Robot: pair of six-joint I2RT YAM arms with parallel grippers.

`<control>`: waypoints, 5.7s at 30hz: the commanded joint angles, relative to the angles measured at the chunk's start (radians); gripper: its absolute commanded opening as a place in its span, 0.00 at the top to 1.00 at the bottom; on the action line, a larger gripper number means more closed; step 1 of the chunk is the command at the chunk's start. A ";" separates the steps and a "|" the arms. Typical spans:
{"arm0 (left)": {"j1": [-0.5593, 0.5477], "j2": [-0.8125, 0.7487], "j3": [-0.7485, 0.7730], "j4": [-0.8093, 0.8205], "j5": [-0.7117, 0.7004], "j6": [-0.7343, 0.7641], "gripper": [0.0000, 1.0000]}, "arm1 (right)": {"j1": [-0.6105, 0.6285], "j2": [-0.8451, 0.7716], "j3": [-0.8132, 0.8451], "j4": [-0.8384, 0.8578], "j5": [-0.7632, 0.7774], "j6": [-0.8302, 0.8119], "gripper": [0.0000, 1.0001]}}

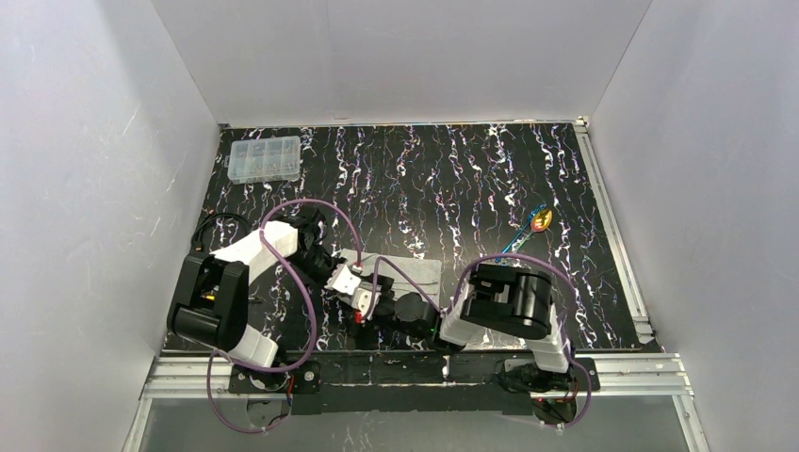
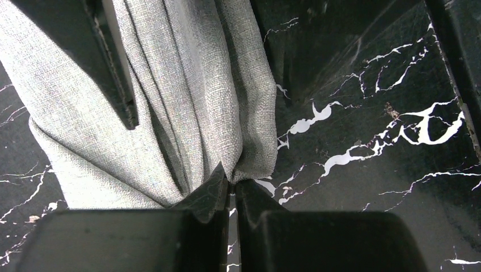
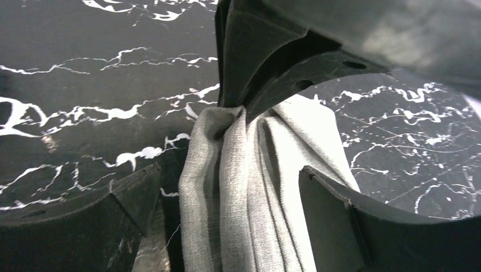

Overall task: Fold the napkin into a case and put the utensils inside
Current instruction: Stuff the top corner of the smaller-rectangle-folded napkin at the center of the board.

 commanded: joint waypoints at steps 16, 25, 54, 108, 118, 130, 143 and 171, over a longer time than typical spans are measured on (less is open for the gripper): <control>-0.001 0.020 0.060 -0.100 0.090 -0.018 1.00 | 0.022 0.036 -0.065 0.141 0.211 -0.232 0.20; -0.001 0.020 0.059 -0.117 0.095 -0.014 1.00 | 0.040 0.010 -0.063 0.078 0.146 -0.202 0.25; -0.001 -0.059 -0.059 0.071 0.047 0.018 0.39 | -0.075 -0.122 -0.032 -0.068 -0.050 0.217 0.80; -0.029 -0.056 -0.048 0.093 0.084 -0.154 0.95 | -0.068 0.021 0.017 0.106 -0.070 0.126 0.50; -0.023 -0.109 -0.041 0.181 0.024 -0.328 0.59 | -0.083 -0.004 -0.002 0.058 -0.116 0.212 0.87; -0.015 -0.413 -0.126 0.143 -0.027 -0.430 0.52 | -0.133 0.007 -0.020 0.087 -0.174 0.332 0.88; -0.024 -0.561 -0.300 0.189 -0.015 -0.420 0.57 | -0.163 0.015 -0.026 0.104 -0.204 0.400 0.88; -0.130 -0.464 -0.356 0.431 -0.060 -0.518 0.67 | -0.196 0.005 -0.026 0.098 -0.271 0.484 0.88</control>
